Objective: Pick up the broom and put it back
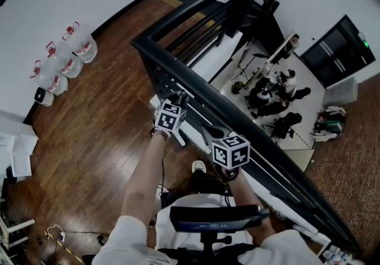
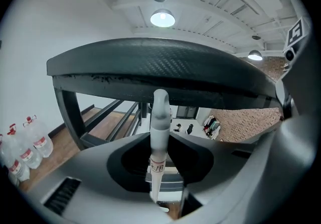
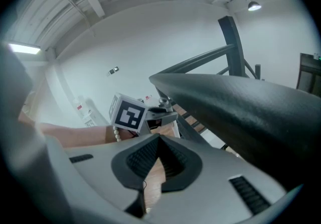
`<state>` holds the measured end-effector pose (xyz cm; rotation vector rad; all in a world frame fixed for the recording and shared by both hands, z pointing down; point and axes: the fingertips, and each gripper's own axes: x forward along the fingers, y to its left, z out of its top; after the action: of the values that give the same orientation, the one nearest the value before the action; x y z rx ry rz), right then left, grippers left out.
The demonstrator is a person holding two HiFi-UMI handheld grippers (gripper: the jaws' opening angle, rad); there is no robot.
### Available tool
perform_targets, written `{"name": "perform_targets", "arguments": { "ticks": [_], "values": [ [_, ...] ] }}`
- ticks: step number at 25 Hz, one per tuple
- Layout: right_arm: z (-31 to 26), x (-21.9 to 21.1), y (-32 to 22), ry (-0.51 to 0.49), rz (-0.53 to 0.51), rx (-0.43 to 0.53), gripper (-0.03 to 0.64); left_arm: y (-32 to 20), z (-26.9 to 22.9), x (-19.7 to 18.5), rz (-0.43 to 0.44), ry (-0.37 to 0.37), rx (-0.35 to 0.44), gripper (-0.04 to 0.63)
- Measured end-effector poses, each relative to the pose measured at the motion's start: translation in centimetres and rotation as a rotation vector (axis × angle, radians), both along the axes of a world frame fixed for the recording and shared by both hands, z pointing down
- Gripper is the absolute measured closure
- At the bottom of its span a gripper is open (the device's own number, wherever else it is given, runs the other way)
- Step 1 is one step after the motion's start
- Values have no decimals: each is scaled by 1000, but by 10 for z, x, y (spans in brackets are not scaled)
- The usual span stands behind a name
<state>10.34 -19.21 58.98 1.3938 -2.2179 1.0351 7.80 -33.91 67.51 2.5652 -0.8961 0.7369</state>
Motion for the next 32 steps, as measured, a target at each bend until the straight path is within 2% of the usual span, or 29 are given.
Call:
{"name": "perform_targets", "arguments": {
  "ticks": [10, 11, 12, 13, 17, 20, 22, 23, 26, 30, 32],
  "values": [
    [-4, 7, 4, 11, 14, 5, 598, -1, 0, 10, -14, 39, -22, 480],
    [-5, 7, 4, 14, 14, 4, 598, -2, 1, 9, -22, 47, -28, 476],
    [-5, 7, 5, 17, 13, 4, 598, -3, 1, 8, -33, 56, -34, 438],
    [-6, 7, 5, 20, 12, 5, 598, -3, 1, 6, -45, 64, -40, 405],
    [-9, 7, 6, 24, 11, 8, 598, 9, -8, -11, -83, 80, -23, 405],
    [-13, 4, 4, 18, 8, 16, 598, 31, -29, -33, -146, 143, -16, 405],
    [-18, -1, 0, 10, 4, 23, 598, 47, -49, -50, -188, 192, -6, 429],
    [-21, -5, -3, 7, 1, 27, 598, 55, -59, -60, -206, 211, 3, 489],
    [-28, -26, -5, -3, -14, 43, 598, 83, -86, -98, -261, 248, 35, 595],
    [-40, -59, 1, -9, -29, 83, 598, 124, -115, -146, -327, 284, 61, 595],
    [-43, -75, 8, -21, -31, 101, 598, 143, -127, -168, -361, 278, 67, 595]
  ]
}}
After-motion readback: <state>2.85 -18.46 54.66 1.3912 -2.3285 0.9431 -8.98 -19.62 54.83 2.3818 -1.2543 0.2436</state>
